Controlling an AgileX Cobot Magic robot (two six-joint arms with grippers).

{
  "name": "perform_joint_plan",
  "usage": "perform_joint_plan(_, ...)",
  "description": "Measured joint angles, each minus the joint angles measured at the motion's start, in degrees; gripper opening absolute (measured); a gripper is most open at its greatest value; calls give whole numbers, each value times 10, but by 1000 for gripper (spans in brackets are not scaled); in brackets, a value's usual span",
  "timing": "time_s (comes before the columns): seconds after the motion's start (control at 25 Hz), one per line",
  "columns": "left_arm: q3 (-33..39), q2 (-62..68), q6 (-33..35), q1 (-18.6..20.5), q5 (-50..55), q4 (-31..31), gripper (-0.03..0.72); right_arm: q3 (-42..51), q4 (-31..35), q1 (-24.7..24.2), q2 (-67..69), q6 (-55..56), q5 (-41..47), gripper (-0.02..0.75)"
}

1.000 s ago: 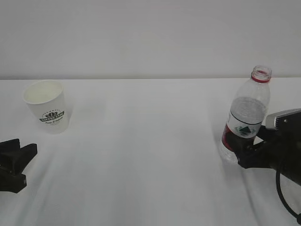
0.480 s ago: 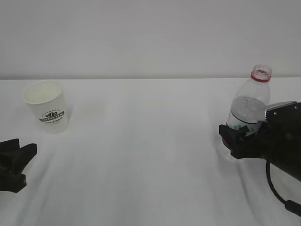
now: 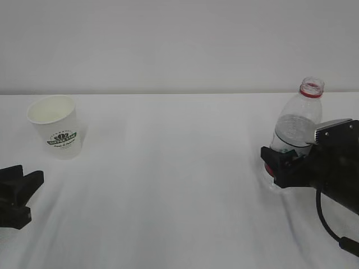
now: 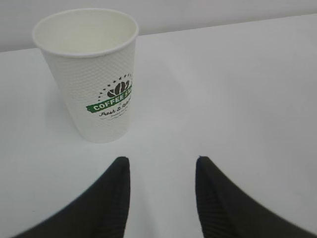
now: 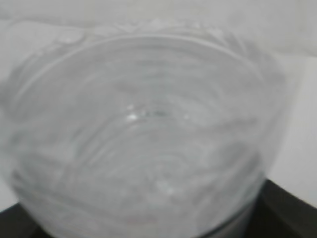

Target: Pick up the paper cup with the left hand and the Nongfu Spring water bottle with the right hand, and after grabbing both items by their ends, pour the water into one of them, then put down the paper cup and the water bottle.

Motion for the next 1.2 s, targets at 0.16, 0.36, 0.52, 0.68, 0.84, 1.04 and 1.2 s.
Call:
perform_joint_plan(0.16, 0, 0, 0, 0, 0, 0, 325, 0, -1, 0, 0, 0, 0, 517)
perform_joint_plan(0.36, 0, 0, 0, 0, 0, 0, 325, 0, -1, 0, 0, -1, 0, 488)
perform_joint_plan(0.52, 0, 0, 0, 0, 0, 0, 325, 0, -1, 0, 0, -1, 0, 485)
perform_joint_plan(0.68, 0, 0, 0, 0, 0, 0, 325, 0, -1, 0, 0, -1, 0, 484)
perform_joint_plan(0.84, 0, 0, 0, 0, 0, 0, 319, 0, -1, 0, 0, -1, 0, 483)
perform_joint_plan(1.04, 0, 0, 0, 0, 0, 0, 313, 0, -1, 0, 0, -1, 0, 482)
perform_joint_plan(1.2, 0, 0, 0, 0, 0, 0, 306, 0, -1, 0, 0, -1, 0, 482)
